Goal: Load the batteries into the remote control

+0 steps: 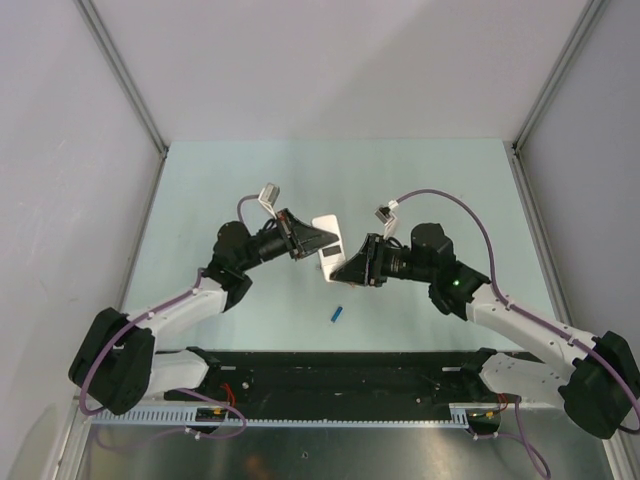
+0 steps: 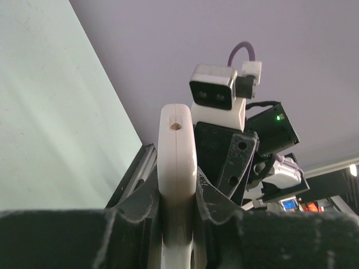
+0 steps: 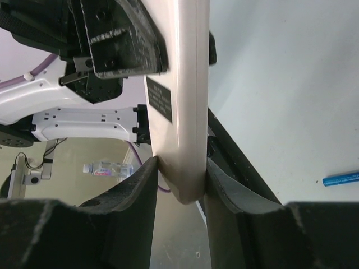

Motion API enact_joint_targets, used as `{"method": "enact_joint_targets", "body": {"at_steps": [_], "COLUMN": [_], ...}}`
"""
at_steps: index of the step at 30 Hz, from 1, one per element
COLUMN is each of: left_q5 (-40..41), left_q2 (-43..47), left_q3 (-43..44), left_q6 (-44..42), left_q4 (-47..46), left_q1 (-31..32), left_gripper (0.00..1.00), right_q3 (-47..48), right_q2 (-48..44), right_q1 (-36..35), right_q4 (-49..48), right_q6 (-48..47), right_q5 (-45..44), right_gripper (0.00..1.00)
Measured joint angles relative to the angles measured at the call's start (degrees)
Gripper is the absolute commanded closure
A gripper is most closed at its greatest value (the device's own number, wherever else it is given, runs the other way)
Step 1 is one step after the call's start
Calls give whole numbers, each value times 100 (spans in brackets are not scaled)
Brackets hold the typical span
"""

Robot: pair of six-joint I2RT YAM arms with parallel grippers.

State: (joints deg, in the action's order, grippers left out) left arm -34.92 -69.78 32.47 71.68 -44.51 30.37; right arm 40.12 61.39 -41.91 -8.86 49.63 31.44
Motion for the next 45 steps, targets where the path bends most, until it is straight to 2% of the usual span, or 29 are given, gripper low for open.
{"method": "enact_joint_targets", "body": {"at_steps": [5,8,9,12,16,22,31,37,45], "left_q5": [284,553,619,741,879,1547,2981,3576,3829], "left_q2": [-11,-11,-9,-9,2,291,953,1056,1075], "left_q3": [39,188,212,219,208,-28,-461,-608,-667], "left_q6": [42,83,90,94,87,-22,-330,-437,-474], "left_q4": [-90,-299,-352,-468,-470,-468,-501,-522,-514], "left_q1": [-103,-212,-225,-234,-225,55,789,962,1043], "left_gripper": [100,100,100,100,100,100,100,100,100], "right_q3": [-17,-133,-170,-186,-186,-223,-442,-448,-446], "right_q2": [-11,-11,-11,-72,-369,-734,-643,-520,-216], "right_q1": [-90,-181,-188,-186,-181,-236,-302,-293,-221], "right_q4": [286,573,623,678,623,240,-330,-896,-1298], "right_q6": [-52,-59,-55,26,166,608,1137,1266,1405], "right_q5": [146,304,352,365,236,-455,-1506,-1755,-1753], "right_gripper": [55,45,38,26,20,21,25,27,36]}}
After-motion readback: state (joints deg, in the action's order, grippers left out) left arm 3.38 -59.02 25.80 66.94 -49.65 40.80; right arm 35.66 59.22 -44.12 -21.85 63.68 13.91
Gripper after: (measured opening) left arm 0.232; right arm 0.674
